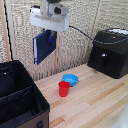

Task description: Discover the targeted book and set your gripper to the appropriate amplitude. Smoothly guide your gripper in the direction of the book and snatch it firmly. Search for the back section of the caddy. Move the held book towards the back section and lightly deposit it inside.

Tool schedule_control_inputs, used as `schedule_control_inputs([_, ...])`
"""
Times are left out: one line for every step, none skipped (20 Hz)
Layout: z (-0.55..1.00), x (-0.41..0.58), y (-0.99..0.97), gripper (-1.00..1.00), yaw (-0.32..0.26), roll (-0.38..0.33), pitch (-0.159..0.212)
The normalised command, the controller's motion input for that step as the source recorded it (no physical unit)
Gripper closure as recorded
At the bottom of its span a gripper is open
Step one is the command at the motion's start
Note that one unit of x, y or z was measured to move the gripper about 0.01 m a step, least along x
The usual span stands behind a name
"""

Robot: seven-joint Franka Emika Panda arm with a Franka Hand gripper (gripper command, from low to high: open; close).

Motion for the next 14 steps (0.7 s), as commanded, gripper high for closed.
schedule_control_inputs([0.87, 0.16, 0.55, 1.0, -0.129, 0.039, 0.0])
schedule_control_inputs([0.87, 0.169, 0.58, 1.0, -0.119, 0.043, 0.0])
schedule_control_inputs([0.86, 0.18, 0.63, 1.0, -0.103, 0.044, 0.0])
schedule_control_inputs([0.84, 0.174, 0.65, 1.0, -0.089, 0.049, 0.0])
schedule_control_inputs([0.81, 0.166, 0.71, 1.0, -0.066, 0.055, 0.0])
schedule_control_inputs([0.79, 0.174, 0.74, 1.0, -0.052, 0.056, 0.0])
schedule_control_inputs([0.78, 0.174, 0.74, 1.0, -0.05, 0.056, 0.002])
schedule_control_inputs([0.75, 0.169, 0.75, 1.0, -0.047, 0.054, 0.012])
schedule_control_inputs([0.69, 0.174, 0.77, 1.0, -0.047, 0.046, 0.016])
schedule_control_inputs([0.57, 0.18, 0.8, 1.0, -0.045, 0.031, 0.032])
schedule_control_inputs([0.51, 0.171, 0.81, 1.0, -0.041, 0.027, 0.045])
schedule_control_inputs([0.47, 0.166, 0.81, 1.0, -0.039, 0.026, 0.054])
schedule_control_inputs([0.44, 0.154, 0.81, 1.0, -0.034, 0.027, 0.063])
schedule_control_inputs([0.42, 0.149, 0.81, 1.0, -0.034, 0.028, 0.065])
